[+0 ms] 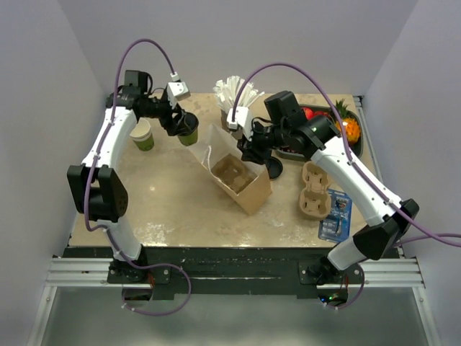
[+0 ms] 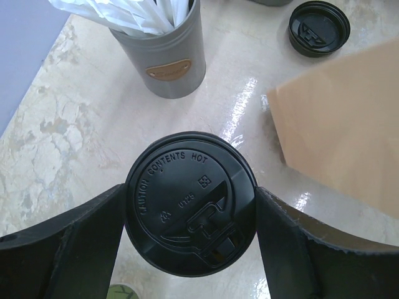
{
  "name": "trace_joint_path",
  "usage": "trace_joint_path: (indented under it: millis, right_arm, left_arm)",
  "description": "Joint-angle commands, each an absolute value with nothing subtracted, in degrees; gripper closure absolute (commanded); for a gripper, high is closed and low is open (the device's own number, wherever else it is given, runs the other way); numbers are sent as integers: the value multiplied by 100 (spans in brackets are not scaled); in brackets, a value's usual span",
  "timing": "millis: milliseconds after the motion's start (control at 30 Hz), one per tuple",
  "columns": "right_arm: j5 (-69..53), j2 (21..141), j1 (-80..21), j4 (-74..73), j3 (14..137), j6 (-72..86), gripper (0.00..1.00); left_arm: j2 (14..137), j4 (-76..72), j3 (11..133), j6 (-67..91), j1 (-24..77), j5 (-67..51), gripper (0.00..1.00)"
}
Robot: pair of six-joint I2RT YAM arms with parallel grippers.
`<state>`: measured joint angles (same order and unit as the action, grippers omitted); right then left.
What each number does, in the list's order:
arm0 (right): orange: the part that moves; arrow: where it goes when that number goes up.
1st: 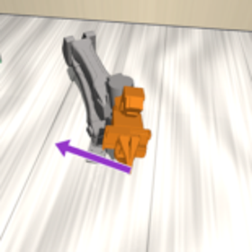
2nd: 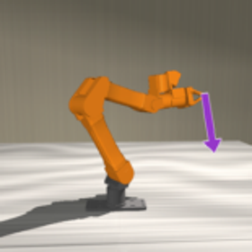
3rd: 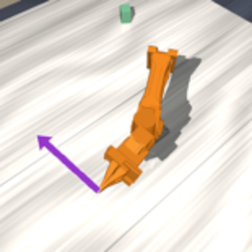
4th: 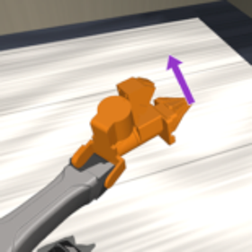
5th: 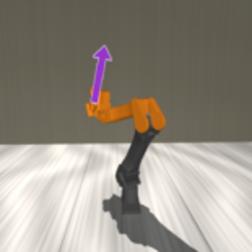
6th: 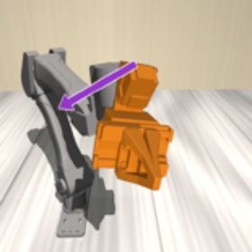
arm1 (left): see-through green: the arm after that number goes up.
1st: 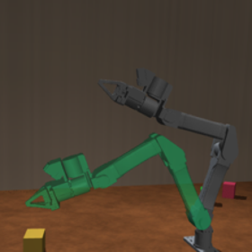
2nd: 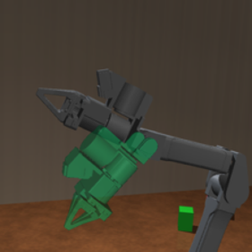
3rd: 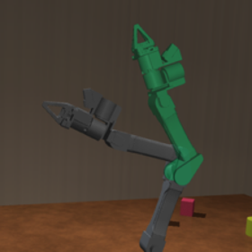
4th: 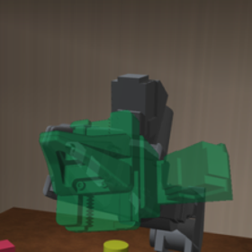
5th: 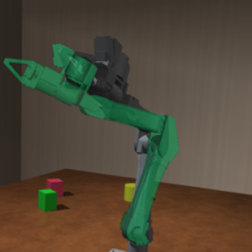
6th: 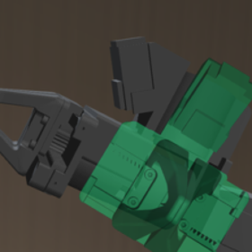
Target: Pack the takeout coffee
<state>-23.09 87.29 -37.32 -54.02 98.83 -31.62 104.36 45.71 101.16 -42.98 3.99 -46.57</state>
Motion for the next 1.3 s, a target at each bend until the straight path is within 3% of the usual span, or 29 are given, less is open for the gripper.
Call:
trace_joint_path:
  millis: [0, 133, 167, 267, 300, 400, 600, 967, 1267]
  right_arm:
    - [-2574, 8692, -3683, -5202, 10010, -2892, 66]
    - [-3154, 8675, -3691, -5528, 10248, -2830, 73]
    - [-3268, 8623, -3683, -5581, 10205, -2856, 73]
    - [-3217, 8543, -3691, -5607, 9915, -3014, 61]
    - [-3173, 8491, -3674, -5547, 9784, -3006, 52]
    - [-3182, 8403, -3683, -5283, 9607, -2840, 37]
    - [-3287, 8490, -3586, -4957, 9694, -2313, 27]
    - [-3595, 8411, -3472, -5116, 10144, -1987, 18]
    - [-5080, 8631, -3059, -5009, 9843, -1415, 17]
  left_arm:
    - [10099, 4720, 10336, -4122, 325, -4632, 60]
    - [9906, 4772, 10301, -4008, 316, -4562, 71]
    - [9879, 4781, 10283, -3964, 316, -4570, 81]
    - [9747, 4825, 10213, -3859, 316, -4579, 94]
    - [9712, 4808, 10152, -3841, 316, -4579, 100]
    - [9519, 4702, 9985, -3692, 316, -4544, 100]
    - [9360, 4605, 9826, -3560, 316, -4509, 100]
    - [8930, 4518, 9765, -3130, 316, -5061, 100]
    - [8631, 4324, 9844, -2795, 325, -5343, 100]
